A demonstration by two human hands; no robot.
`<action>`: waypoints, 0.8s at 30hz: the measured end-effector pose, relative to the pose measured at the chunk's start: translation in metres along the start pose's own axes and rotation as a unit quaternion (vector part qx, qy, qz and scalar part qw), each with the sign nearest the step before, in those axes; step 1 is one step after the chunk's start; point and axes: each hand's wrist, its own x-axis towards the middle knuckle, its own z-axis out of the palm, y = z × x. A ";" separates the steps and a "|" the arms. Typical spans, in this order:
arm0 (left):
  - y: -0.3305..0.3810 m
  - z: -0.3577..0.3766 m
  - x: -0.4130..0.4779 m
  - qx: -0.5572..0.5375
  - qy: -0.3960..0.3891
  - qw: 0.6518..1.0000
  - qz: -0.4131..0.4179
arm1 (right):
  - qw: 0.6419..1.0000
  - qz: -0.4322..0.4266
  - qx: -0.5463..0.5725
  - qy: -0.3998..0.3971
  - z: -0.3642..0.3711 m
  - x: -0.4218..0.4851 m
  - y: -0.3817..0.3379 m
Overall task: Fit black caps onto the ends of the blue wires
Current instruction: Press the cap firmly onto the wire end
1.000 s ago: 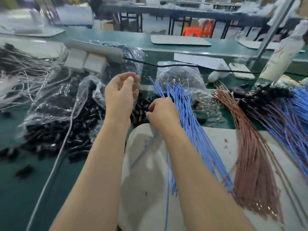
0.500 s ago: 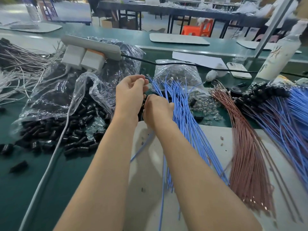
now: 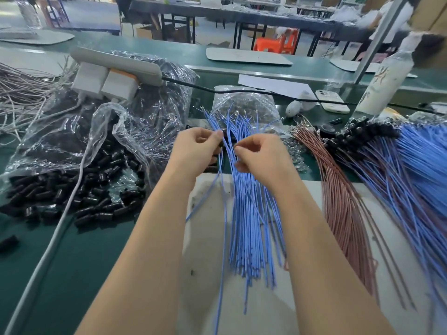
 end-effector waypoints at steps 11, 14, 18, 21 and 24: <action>0.004 -0.001 -0.008 -0.229 0.078 0.970 0.002 | 0.945 0.034 -0.317 -0.074 0.051 -0.017 -0.006; 0.002 -0.002 -0.010 -0.235 0.074 0.969 -0.007 | 0.982 0.051 -0.157 -0.094 0.030 -0.011 0.000; 0.002 0.004 -0.010 -0.223 0.055 0.973 -0.029 | 0.990 0.063 0.089 -0.091 -0.016 -0.002 0.008; 0.004 0.019 -0.012 -0.196 0.019 0.980 -0.036 | 0.963 0.079 0.258 -0.013 -0.031 0.011 0.014; 0.005 0.036 -0.019 -0.117 -0.098 0.988 -0.034 | 0.924 0.063 0.350 0.140 -0.039 0.021 0.024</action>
